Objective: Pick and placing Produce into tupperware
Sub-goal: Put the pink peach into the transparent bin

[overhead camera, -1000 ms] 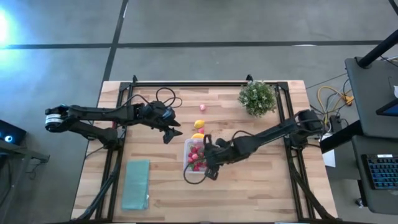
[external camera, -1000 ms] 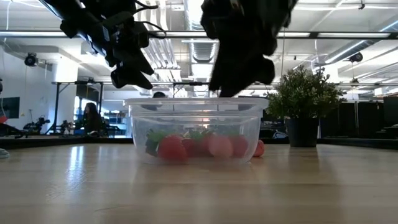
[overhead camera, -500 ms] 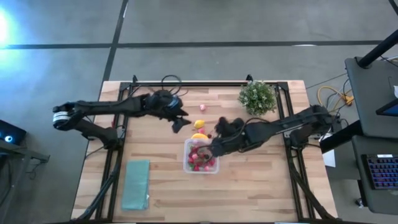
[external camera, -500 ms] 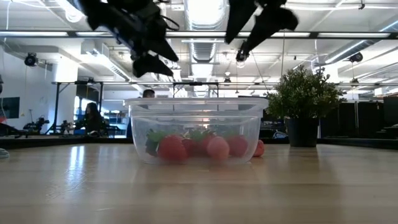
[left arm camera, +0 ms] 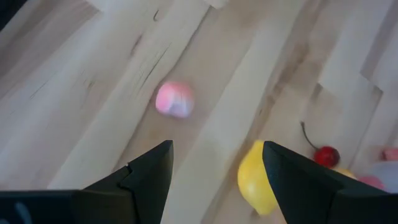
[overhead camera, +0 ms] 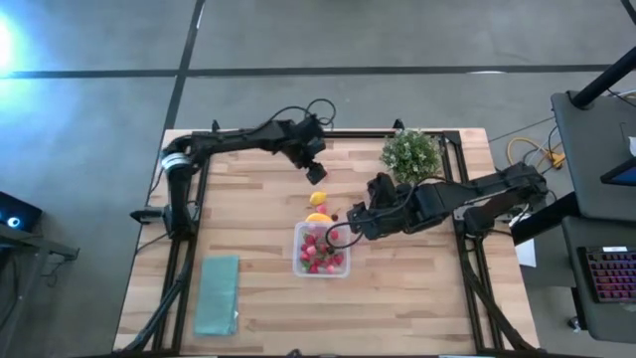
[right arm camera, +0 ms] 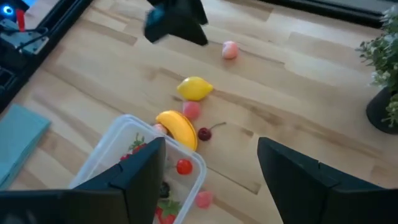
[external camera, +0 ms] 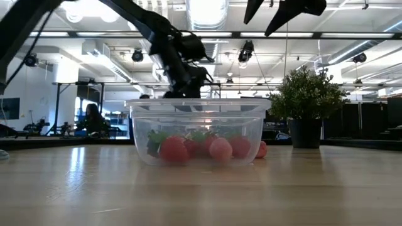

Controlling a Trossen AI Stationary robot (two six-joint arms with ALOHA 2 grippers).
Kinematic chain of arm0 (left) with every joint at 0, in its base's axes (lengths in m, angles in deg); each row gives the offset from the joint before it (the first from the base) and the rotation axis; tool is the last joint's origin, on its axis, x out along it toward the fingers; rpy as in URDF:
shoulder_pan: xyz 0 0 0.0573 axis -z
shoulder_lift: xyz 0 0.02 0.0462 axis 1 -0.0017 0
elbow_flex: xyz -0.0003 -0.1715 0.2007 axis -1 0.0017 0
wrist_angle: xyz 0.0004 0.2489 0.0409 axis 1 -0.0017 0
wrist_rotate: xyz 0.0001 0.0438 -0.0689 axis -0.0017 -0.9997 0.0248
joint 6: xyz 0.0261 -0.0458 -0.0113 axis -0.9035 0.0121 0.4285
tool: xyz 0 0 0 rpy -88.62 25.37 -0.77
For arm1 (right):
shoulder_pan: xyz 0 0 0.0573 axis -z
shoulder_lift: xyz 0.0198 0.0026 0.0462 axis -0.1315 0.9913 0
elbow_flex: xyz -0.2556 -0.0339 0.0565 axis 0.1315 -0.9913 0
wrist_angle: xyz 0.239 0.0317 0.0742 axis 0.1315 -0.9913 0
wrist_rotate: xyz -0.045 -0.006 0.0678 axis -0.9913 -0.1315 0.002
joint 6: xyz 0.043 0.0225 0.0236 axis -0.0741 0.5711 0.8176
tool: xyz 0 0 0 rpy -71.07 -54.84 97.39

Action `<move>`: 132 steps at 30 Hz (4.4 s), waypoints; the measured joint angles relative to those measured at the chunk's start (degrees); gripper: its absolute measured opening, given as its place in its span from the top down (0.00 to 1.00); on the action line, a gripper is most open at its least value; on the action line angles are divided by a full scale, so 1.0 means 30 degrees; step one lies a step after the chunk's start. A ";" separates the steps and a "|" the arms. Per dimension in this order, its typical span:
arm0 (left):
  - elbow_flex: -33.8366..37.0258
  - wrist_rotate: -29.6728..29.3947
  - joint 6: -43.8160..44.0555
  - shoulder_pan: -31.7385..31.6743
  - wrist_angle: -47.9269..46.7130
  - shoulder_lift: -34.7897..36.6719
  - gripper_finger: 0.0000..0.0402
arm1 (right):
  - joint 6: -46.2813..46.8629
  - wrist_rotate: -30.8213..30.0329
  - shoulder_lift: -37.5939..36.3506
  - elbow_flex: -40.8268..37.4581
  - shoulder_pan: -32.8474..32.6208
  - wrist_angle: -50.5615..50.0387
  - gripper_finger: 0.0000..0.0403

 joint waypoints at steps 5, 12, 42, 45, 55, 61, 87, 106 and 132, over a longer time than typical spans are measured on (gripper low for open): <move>-0.1882 -0.0037 -0.0643 0.0000 -0.0657 -0.1832 0.42 | 0.0395 -0.0201 -0.0003 -0.0031 0.0015 0.0022 0.39; -0.2891 -0.0384 -0.1154 -0.0109 -0.0677 -0.3775 0.42 | 0.1123 -0.0201 0.0020 -0.0120 0.0007 -0.0021 0.39; -0.4412 -0.1461 -0.1625 -0.0342 -0.1169 -0.5886 0.44 | 0.1188 -0.0864 0.0034 -0.0135 0.0004 -0.0341 0.41; -0.4372 -0.1818 -0.1649 -0.0342 -0.0948 -0.5886 0.50 | 0.1195 -0.0978 0.0034 -0.0135 0.0002 -0.0341 0.41; -0.4343 -0.2541 -0.2534 -0.0342 -0.0985 -0.5886 0.64 | 0.1130 -0.1010 0.0035 -0.0135 0.0007 -0.0341 0.41; -0.4390 -0.2684 -0.2995 -0.0350 -0.1355 -0.5761 0.67 | 0.1135 -0.1010 0.0042 -0.0135 0.0002 -0.0341 0.42; 0.1652 0.0425 -0.0227 0.8061 -0.1940 0.5024 0.71 | -0.6750 -0.0383 -0.0318 -0.0142 -0.0276 -0.2522 0.42; 0.7044 -0.3035 0.6054 1.0214 0.5513 0.4723 0.50 | -0.4554 0.1368 -0.2990 -0.0601 -0.3747 -0.7224 0.42; 0.7037 -0.2013 0.6035 1.2053 0.2163 0.5370 0.36 | -1.3870 0.6574 -0.1880 -1.6396 -0.2909 1.7062 0.42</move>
